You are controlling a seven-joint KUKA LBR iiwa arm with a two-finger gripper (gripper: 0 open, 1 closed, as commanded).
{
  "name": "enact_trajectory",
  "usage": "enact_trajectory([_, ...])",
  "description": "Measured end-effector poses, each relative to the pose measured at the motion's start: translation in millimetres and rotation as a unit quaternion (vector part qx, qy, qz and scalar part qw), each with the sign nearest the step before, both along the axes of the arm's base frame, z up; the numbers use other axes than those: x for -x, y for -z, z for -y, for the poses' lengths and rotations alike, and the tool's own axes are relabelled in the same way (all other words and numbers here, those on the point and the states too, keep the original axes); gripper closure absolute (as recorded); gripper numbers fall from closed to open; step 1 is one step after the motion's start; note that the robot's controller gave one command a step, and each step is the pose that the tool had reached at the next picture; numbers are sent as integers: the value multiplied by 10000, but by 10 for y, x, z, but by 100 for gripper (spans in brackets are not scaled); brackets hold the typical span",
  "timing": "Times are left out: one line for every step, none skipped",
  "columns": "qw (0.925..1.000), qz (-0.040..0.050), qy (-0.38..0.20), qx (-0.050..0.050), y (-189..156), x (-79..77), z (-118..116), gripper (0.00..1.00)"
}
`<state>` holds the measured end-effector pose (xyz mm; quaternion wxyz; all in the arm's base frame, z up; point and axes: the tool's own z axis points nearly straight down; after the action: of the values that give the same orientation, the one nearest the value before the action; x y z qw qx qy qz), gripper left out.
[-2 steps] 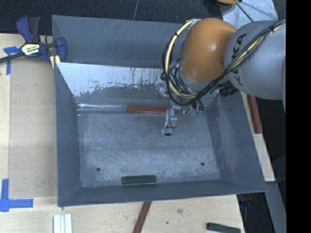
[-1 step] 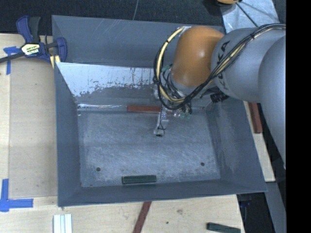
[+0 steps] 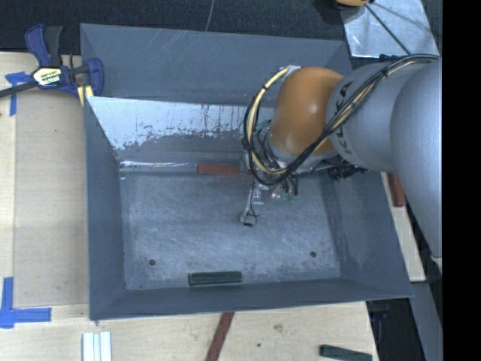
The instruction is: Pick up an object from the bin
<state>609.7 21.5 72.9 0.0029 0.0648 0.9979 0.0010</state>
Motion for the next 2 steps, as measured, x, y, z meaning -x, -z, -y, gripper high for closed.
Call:
enact_trajectory([9988, 73, 482, 1, -28, -144, -79, 100])
enact_trajectory([9988, -3, 480, 5, 19, -101, -80, 0])
